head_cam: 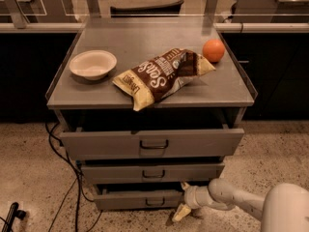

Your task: Open bottom drawer

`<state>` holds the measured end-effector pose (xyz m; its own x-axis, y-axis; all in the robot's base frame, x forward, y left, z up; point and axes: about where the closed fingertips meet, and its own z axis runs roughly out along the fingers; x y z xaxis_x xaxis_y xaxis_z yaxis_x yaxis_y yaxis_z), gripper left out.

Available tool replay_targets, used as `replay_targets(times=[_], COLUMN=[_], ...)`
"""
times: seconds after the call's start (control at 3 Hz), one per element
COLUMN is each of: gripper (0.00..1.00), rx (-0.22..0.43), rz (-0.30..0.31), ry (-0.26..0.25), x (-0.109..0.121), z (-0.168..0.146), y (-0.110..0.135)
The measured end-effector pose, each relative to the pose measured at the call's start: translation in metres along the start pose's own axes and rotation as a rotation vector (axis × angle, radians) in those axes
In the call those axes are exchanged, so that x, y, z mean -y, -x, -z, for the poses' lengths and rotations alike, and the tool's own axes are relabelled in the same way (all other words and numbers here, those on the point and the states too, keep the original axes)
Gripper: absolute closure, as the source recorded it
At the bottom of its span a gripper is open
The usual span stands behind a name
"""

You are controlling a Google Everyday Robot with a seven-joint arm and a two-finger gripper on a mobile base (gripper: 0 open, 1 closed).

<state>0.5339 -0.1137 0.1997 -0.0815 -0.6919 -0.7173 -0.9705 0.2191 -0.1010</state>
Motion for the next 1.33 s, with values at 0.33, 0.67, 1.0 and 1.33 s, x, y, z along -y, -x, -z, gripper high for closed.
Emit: replay_targets(times=[0.33,0.67,1.0,1.33], gripper=[0.0,0.0,0.0,0.16], rx=[0.0,-0.026,-0.05,-0.05], rz=[0.0,-0.026,-0.06,-0.059], ry=[0.0,0.011,0.021,0.021], x=[0.0,-0.005,-0.011,-0.011], z=[0.0,-0.011,-0.023,-0.022], y=[0.0,-0.015,-0.034,-0.033])
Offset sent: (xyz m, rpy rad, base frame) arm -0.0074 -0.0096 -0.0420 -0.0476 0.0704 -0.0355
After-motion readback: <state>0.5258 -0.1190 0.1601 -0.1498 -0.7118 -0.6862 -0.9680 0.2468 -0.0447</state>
